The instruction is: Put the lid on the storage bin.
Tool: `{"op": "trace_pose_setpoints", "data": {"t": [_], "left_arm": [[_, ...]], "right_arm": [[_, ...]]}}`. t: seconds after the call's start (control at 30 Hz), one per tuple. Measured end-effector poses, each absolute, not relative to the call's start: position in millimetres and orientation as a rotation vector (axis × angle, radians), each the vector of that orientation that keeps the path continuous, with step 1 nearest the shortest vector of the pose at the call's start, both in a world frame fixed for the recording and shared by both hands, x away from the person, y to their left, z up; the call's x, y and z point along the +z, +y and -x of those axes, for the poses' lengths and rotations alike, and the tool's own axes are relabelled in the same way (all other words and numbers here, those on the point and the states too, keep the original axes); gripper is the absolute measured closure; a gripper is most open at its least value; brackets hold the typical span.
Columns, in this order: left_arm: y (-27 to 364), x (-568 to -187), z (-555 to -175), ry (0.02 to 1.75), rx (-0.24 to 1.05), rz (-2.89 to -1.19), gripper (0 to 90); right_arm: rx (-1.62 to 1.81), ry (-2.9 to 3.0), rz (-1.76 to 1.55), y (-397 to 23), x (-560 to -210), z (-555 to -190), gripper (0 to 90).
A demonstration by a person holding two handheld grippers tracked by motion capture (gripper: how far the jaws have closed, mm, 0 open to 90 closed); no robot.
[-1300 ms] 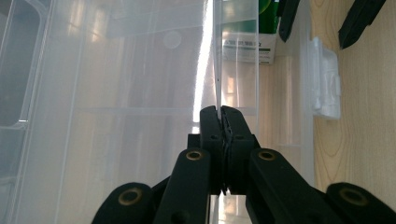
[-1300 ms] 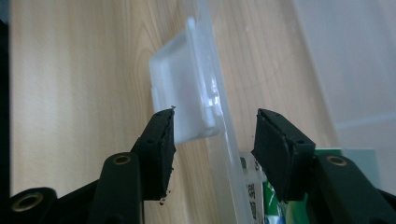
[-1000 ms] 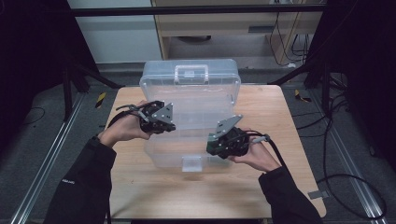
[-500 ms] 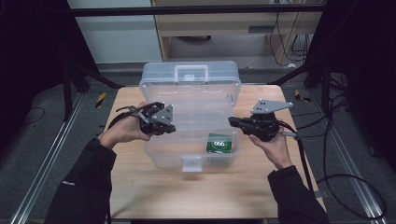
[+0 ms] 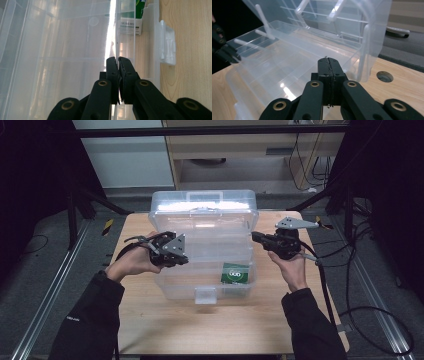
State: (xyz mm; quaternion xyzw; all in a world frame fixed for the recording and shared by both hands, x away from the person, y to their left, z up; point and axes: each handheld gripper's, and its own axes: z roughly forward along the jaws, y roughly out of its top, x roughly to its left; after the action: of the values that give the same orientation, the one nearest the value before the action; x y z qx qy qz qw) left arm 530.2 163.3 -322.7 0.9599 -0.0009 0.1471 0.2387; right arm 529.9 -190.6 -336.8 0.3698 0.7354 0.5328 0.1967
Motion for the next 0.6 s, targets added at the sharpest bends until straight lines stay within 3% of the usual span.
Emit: {"op": "trace_pose_setpoints", "data": {"t": [0.47, 0.6], "left_arm": [[161, -328, -529, -0.066, 0.402, -2.627, 84.8], [164, -327, -527, -0.033, 0.388, -2.576, 80.0]], "right_arm": [[1.460, 2.056, -1.074, -185, -337, -543, 90.0], [1.461, 2.060, -1.073, -184, -338, -543, 90.0]]}}
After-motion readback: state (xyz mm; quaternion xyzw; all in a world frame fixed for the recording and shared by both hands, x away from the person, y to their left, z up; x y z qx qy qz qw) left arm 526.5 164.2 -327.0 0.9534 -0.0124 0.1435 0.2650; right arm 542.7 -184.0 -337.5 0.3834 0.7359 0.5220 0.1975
